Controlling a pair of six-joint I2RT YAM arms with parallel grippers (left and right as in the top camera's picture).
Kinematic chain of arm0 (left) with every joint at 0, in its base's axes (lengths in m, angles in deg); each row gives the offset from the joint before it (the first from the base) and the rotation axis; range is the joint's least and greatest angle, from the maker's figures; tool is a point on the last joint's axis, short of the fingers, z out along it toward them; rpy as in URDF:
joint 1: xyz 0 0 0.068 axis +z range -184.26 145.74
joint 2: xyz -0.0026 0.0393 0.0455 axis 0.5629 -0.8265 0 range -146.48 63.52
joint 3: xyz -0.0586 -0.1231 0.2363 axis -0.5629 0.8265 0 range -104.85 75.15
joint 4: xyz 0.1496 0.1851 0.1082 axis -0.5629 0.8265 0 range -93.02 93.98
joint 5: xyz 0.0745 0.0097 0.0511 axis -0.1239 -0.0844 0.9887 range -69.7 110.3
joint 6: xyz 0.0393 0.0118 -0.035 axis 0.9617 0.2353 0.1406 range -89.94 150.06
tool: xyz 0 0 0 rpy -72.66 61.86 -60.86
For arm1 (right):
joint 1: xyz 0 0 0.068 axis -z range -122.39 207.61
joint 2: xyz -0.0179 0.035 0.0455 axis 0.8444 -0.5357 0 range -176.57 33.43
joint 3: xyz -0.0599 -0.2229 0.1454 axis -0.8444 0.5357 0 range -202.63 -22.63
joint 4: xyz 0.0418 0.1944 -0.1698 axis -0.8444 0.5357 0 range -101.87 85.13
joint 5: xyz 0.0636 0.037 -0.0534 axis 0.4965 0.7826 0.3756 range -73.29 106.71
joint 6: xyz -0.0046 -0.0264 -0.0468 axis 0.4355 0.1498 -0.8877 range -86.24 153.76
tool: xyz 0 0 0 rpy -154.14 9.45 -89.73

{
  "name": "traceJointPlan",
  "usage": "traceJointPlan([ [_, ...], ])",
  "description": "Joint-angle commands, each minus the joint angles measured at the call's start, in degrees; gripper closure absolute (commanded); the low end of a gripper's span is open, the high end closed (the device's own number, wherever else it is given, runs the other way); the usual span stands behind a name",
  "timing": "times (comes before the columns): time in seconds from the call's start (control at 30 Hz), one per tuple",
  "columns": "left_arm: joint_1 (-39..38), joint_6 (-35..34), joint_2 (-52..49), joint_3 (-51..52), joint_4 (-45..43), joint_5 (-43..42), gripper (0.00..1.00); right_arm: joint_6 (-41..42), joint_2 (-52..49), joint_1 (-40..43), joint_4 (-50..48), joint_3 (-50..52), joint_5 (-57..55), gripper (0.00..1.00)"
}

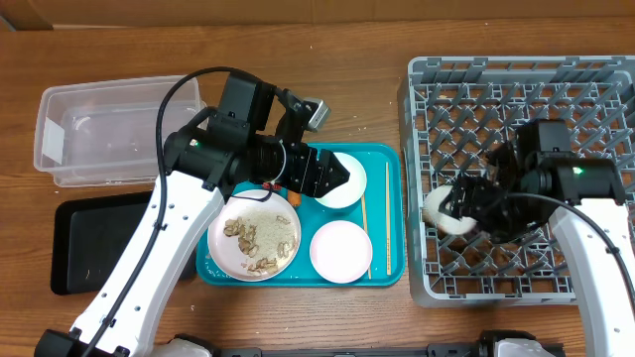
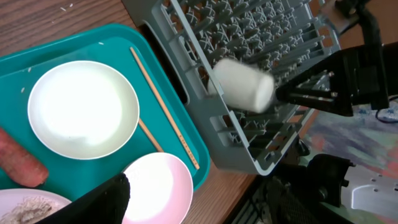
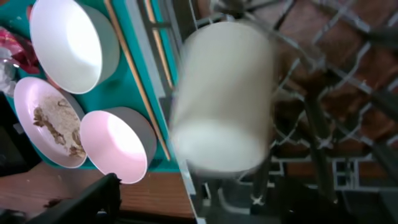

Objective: Sort waste into correct bins and load items into the dishwasher
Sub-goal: 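Lower the white cup into the dish rack and release with right gripper, then reach the right gripper to the tray and grasp the white bowl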

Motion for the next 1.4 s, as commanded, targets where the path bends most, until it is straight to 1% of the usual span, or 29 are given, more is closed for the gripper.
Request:
traceJointPlan([
  [0.0,-0.4,1.5,1.0,-0.6,0.5,0.4,0.26,0.3,2.0,-0.1,-1.2,-5.0,-1.5,0.11],
  [0.07,-0.4,1.5,1.0,-0.6,1.1,0.4,0.26,1.7,2.3,-0.1,0.8,-8.7,-5.6,0.07],
  [0.17,-0.5,1.5,1.0,-0.6,1.6,0.4,0.27,1.6,2.6,-0.2,2.4,-11.0,-5.1,0.11],
  [0.23,-1.2,2.7,1.0,-0.6,2.4,0.9,0.3,1.2,3.8,-0.2,2.5,-12.4,-5.1,0.1],
  [0.27,-1.9,3.3,1.0,-0.6,3.0,2.9,0.31,1.2,5.0,-0.3,2.1,-13.4,-4.9,0.11],
  [0.3,-3.2,3.5,1.0,-0.6,3.9,7.4,0.32,1.4,6.3,-0.2,1.4,-14.3,-4.8,0.11],
  [0.37,-6.2,3.4,0.8,-0.5,5.5,19.1,0.36,2.3,9.4,-0.2,-0.1,-16.1,-4.9,0.09],
  [0.4,-7.9,2.7,0.6,-0.2,5.9,25.1,0.38,3.3,10.9,-0.2,-0.9,-16.8,-4.9,0.03],
  [0.43,-9.3,1.1,0.2,0.2,5.9,30.6,0.39,4.6,12.3,-0.1,-1.7,-17.3,-4.9,0.0],
  [0.47,-10.6,-1.8,-0.4,0.9,5.7,36.0,0.39,6.4,14.1,0.0,-3.0,-17.6,-4.8,0.0],
  [0.53,-11.6,-6.0,-2.0,2.4,4.5,41.1,0.39,8.3,16.6,-0.1,-4.3,-17.6,-4.8,0.0],
  [0.63,-10.8,-10.1,-5.4,4.4,1.0,41.9,0.41,8.9,19.5,-0.1,-3.9,-17.6,-4.8,0.0],
  [0.67,-10.4,-10.9,-6.7,4.5,0.5,40.3,0.45,8.9,20.0,-0.1,-3.1,-17.6,-4.5,0.0],
  [0.73,-9.8,-11.2,-8.2,4.5,0.0,37.0,0.48,8.8,20.2,-0.1,-1.4,-17.6,-3.0,0.0],
  [0.77,-9.7,-11.3,-8.6,4.5,0.0,36.4,0.42,8.2,19.9,-0.1,-0.2,-17.4,-1.1,0.05],
  [0.8,-9.5,-11.8,-8.6,4.4,0.0,36.5,0.39,6.6,19.4,-0.3,0.9,-17.1,1.1,0.1],
  [0.9,-8.3,-13.3,-7.1,2.4,1.5,36.5,0.38,2.6,16.7,-2.8,2.3,-15.8,5.4,0.18],
  [1.0,-5.8,-13.6,-4.1,-3.0,5.5,38.2,0.36,2.3,12.5,-8.3,1.0,-14.9,4.4,0.19],
  [1.1,-1.8,-13.6,-0.5,-9.8,11.1,39.3,0.3,3.4,6.0,-16.8,-2.7,-14.9,-0.7,0.19],
  [1.13,0.1,-13.6,1.0,-12.1,13.5,39.3,0.25,5.8,2.7,-20.4,-4.0,-14.9,-5.6,0.19],
  [1.23,3.7,-14.3,3.6,-14.5,17.9,39.3,0.2,10.1,-4.9,-25.7,-6.0,-14.9,-13.3,0.2],
  [1.37,7.0,-15.3,6.2,-14.6,22.6,39.3,0.0,13.7,-15.1,-28.4,-9.4,-14.9,-17.5,0.27],
])
